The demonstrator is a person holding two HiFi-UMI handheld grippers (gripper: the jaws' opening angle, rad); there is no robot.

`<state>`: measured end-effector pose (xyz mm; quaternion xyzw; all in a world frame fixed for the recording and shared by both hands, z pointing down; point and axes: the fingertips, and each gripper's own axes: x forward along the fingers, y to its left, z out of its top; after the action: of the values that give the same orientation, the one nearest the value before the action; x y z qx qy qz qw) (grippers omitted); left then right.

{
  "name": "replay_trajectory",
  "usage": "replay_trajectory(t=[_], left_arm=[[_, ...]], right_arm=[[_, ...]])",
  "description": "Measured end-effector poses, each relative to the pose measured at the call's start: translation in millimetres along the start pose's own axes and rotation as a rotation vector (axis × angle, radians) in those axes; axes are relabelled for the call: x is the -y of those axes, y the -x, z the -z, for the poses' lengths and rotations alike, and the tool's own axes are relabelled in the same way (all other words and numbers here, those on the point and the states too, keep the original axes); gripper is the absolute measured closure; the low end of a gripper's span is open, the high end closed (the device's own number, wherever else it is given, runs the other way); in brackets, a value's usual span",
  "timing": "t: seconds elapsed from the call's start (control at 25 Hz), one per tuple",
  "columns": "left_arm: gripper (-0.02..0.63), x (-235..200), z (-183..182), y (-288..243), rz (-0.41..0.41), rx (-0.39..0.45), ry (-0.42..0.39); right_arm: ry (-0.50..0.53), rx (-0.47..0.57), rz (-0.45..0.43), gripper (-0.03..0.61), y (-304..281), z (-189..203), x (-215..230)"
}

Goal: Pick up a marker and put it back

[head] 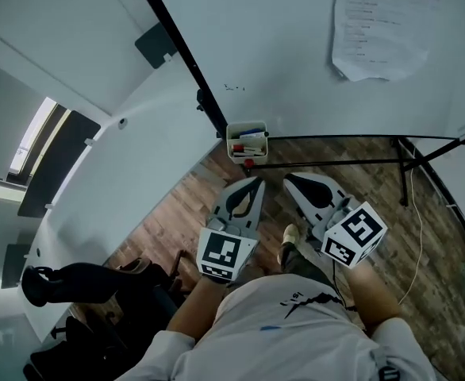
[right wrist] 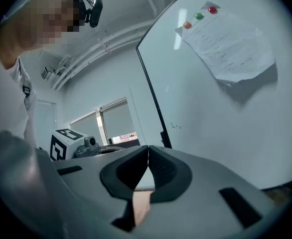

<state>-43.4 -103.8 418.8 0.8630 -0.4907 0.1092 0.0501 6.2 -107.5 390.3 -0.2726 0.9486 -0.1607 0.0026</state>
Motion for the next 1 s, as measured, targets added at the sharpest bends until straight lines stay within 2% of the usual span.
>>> replay_trajectory(t=[0.16,0.36,0.52,1.0], left_arm=[[0.603,-20.2,14.3,-39.6,-0.005,-0.071,-0.067],[0.601,-44.5,33.1,-75.5,0.013,-0.166,-0.156],[0.601,-60.4,53.1,-102.9,0.061,-0.224,-0.260],[0.600,-74.2,104.9,-156.6,0.255,-0.342,-0.480]], right_arm=[[-0.032,-0.023,-0.036,0.565,-18.5,-0.7,33.9],[-0.077,-0.045,-0.040,0.565,-40.0,8.9,60.4],[-0.081,-0.053,0.005,0.565,-55.8,12.6,77.5],[-0.081,-0.070,0.171,0.565,-93.1,21.2,116.3]])
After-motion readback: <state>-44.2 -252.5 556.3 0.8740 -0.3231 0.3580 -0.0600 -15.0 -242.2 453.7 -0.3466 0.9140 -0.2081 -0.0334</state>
